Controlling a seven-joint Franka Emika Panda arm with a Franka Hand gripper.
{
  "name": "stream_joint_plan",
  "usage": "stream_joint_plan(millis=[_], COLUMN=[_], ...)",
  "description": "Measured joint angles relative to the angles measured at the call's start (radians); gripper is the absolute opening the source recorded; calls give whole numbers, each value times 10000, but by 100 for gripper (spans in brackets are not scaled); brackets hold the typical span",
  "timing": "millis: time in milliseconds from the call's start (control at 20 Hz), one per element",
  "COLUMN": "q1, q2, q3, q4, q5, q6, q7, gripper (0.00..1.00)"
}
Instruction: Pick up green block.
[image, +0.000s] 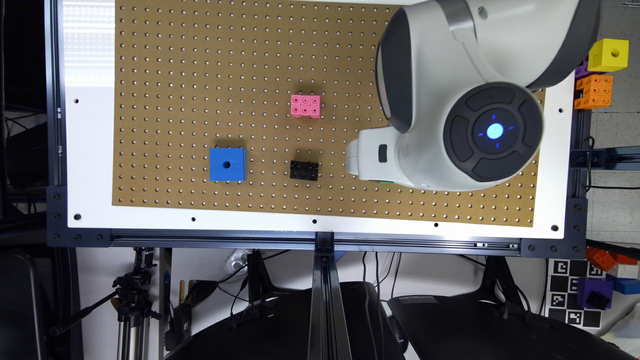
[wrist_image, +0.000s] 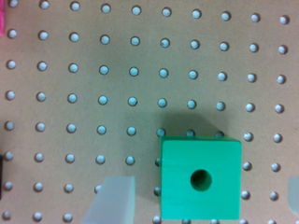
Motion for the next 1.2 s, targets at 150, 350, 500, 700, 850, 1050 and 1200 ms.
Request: stream_joint_plan(millis=[150,350,500,700,850,1050,1200], q1=[0,0,0,1,2,4,21], q2=[203,375,681,748,811,1028,1129], q3=[0,0,0,1,2,8,29], q4=[67,106,124,159,165,174,189], q5=[0,0,0,0,0,0,0], q6=[107,169,447,484,495,687,759], q7=[0,0,0,0,0,1,9], gripper=[100,100,100,100,100,100,100])
